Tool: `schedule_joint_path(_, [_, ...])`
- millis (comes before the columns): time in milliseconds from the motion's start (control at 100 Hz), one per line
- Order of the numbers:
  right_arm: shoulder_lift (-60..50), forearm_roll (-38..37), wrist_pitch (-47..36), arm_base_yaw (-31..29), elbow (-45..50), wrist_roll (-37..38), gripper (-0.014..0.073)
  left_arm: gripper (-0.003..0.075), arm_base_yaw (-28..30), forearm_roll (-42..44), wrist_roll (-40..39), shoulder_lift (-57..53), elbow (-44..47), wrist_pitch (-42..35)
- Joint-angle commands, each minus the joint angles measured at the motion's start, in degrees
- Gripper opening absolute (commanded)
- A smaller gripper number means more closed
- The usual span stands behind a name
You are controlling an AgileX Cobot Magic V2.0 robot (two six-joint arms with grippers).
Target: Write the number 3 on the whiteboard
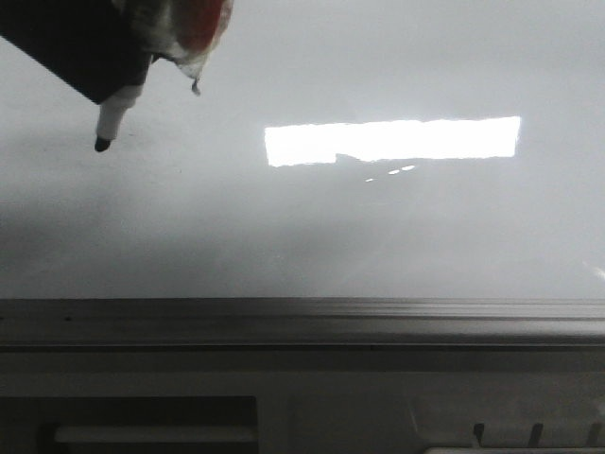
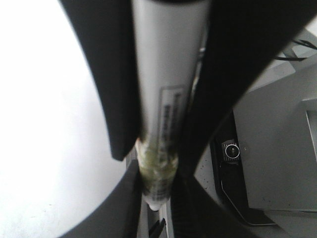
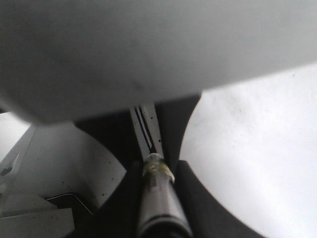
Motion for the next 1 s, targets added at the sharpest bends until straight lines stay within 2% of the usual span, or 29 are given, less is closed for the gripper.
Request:
schedule_joint_path(0, [-1.0,0.4,-4.2,0.0,-2.0,0.2,-0.0062,0.0162,-0.5,-2.8,-2.9,-2.0,-1.9,-4.1])
schedule_joint_path(90, [-1.0,-0.1,-6.4,0.0,-2.0,0.2,-0.0062,0.0344,-0.5,-2.8,-5.2,-3.5,-1.9,-4.3])
schedule_joint_path(160, [-1.0,-1.7,-8.2,0.0,-2.0,0.2,-0.0062,0.0433,-0.4,-2.8,-7.7,-5.6,-1.9,-4.2])
schedule_joint_path(310, [-1.0,-3.0,-9.8,-2.9,-2.0,0.2,-0.0062,0.0432,1.2,-2.8,-13.0,-13.1,-1.9,-4.3])
schedule_joint_path(460, [-1.0,-3.0,-11.4,-9.4,-2.0,0.4,-0.0061,0.0353,5.5,-2.4,-19.3,-24.3,-0.8,-9.3])
schedule_joint_path(560, [-1.0,-2.8,-13.0,-13.8,-2.0,0.8,-0.0061,0.0252,8.9,-0.6,-23.9,-32.9,2.5,-15.9])
schedule_joint_path(730, [-0.8,-2.6,-15.1,-18.5,-2.0,0.9,-0.0061,-0.0020,12.4,2.0,-25.9,-44.4,10.9,-22.1])
schedule_joint_path(990, [1.3,-2.6,-13.0,-21.6,-1.8,0.9,-0.0061,-0.0021,12.9,0.1,-26.0,-51.5,21.8,-26.2])
